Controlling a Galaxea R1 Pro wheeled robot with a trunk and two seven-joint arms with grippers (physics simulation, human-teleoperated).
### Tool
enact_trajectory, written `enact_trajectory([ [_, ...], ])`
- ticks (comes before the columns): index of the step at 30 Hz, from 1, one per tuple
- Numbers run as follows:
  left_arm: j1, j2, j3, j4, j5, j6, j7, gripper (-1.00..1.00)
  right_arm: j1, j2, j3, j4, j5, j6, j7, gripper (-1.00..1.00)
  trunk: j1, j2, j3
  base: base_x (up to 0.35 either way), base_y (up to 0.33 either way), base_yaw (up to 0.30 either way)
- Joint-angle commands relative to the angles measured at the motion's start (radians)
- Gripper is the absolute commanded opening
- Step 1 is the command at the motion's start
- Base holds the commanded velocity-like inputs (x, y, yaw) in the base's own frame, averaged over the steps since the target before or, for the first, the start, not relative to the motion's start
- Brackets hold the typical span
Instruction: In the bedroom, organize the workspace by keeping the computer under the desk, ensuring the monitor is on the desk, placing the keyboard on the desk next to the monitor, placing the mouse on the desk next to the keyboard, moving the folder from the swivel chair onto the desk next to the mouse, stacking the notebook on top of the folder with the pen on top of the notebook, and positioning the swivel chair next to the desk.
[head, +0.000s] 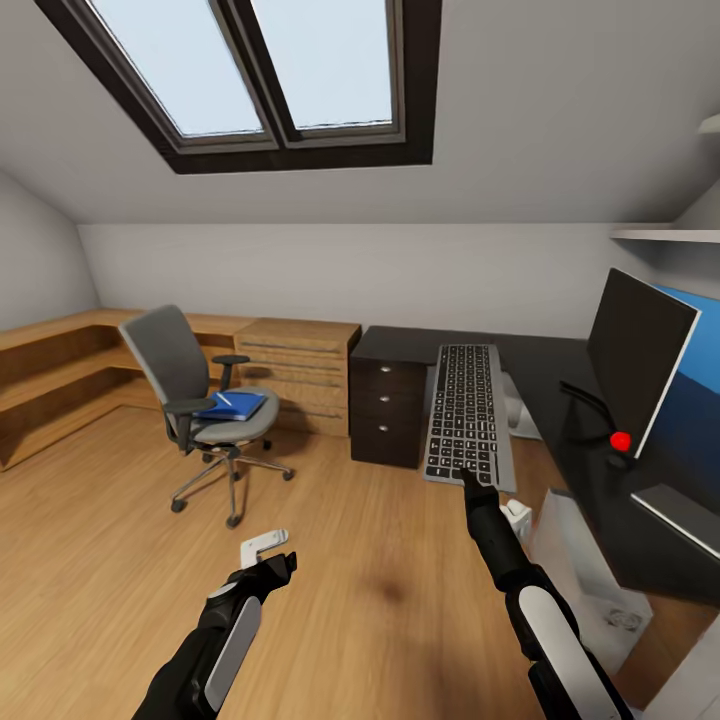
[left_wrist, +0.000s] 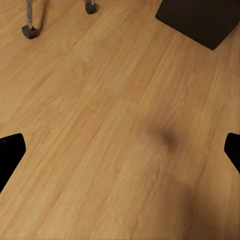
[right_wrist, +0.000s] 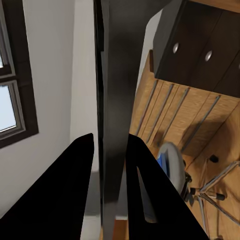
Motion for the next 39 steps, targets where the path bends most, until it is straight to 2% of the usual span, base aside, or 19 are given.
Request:
enact_trajectory([
  [1,0.000,0.000,-0.002,-0.002,0.010,0.003,0.009,1.00,-0.001,-0.001,0.003,-0.001,-0.009,-0.005,-0.001,-1.00,0.001,-0.001,-0.001,0.327,0.000,0.000],
  [39,0.000,-0.003,-0.004,-0.002,0.010,0.000,0.009,1.00,-0.001,-0.003,-0.004,-0.015,-0.011,-0.003,0.008,-1.00,0.001,-0.001,-0.001,0.317,0.000,0.000],
])
